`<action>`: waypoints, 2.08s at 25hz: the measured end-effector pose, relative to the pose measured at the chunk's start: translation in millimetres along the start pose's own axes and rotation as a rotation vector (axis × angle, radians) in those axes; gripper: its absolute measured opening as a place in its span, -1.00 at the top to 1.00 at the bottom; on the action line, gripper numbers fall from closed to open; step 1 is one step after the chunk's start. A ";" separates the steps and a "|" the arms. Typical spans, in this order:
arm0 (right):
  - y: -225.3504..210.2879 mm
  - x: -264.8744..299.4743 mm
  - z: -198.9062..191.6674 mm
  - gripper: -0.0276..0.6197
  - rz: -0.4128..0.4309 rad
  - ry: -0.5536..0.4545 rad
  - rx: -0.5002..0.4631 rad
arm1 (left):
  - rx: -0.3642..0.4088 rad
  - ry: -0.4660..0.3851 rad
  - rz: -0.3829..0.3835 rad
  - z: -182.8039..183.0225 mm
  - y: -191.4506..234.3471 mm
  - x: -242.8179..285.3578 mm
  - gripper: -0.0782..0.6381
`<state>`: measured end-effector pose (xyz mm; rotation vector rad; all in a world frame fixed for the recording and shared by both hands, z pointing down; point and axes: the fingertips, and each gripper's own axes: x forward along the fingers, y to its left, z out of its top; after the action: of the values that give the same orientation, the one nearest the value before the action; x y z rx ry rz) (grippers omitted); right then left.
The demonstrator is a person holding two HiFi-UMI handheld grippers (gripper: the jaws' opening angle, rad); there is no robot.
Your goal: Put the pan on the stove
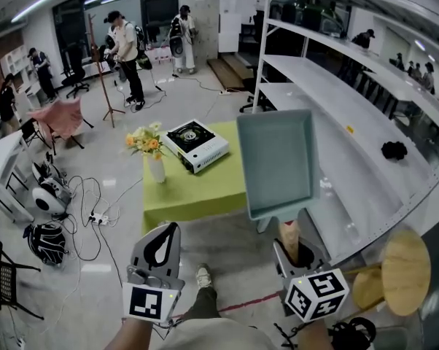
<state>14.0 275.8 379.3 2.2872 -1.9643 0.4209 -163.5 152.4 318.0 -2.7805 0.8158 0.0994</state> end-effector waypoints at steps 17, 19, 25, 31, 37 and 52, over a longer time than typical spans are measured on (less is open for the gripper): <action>-40.3 211.3 52.2 0.56 0.022 0.122 0.007 | -0.031 0.069 -0.040 -57.5 106.7 178.3 0.76; -41.8 240.8 58.2 0.56 0.025 0.135 0.001 | -0.030 0.075 -0.047 -65.7 122.3 199.2 0.76; -47.4 328.1 73.6 0.56 0.061 0.164 0.011 | -0.026 0.097 -0.040 -86.2 168.0 255.9 0.76; -48.4 393.6 77.1 0.56 0.087 0.203 0.000 | -0.024 0.115 0.002 -105.8 203.3 283.3 0.76; -68.9 442.4 81.7 0.56 0.126 0.236 -0.004 | -0.048 0.132 0.052 -120.6 214.7 312.9 0.76; -117.4 533.6 73.9 0.56 0.365 0.367 -0.048 | 0.000 0.220 0.273 -149.9 210.4 380.1 0.76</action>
<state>209.9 -232.5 465.0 1.6670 -2.1544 0.7528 42.4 -255.3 368.5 -2.6957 1.2465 -0.1622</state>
